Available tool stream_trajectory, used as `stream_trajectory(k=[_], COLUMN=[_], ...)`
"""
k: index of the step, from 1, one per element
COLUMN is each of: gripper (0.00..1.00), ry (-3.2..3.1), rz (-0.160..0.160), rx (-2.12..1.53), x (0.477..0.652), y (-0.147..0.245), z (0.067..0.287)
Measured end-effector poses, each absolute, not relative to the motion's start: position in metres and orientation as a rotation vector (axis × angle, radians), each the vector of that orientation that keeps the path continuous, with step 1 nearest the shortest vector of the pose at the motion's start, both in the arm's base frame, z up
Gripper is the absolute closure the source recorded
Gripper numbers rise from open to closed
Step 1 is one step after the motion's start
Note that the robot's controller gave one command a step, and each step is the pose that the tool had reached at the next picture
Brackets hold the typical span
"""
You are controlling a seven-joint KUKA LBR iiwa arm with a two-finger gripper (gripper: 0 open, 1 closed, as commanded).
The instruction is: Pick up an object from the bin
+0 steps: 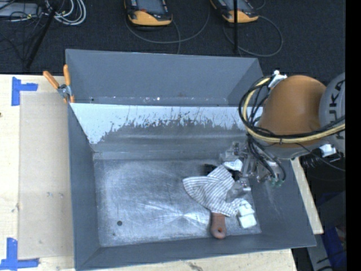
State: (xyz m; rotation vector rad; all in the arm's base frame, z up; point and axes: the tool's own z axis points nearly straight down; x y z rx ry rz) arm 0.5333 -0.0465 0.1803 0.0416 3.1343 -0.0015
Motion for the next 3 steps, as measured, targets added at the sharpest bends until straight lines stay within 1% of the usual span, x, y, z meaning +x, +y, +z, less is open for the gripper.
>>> stream_trajectory(k=[1, 2, 3], gripper=[0.0, 1.0, 1.0], ry=[3.13, 3.117, 3.117], rz=[0.0, 0.006, 0.006], rx=[-0.255, -0.414, -0.414], x=[0.55, 0.531, 0.531], y=[-0.025, -0.029, -0.029], z=[0.152, 0.082, 0.081])
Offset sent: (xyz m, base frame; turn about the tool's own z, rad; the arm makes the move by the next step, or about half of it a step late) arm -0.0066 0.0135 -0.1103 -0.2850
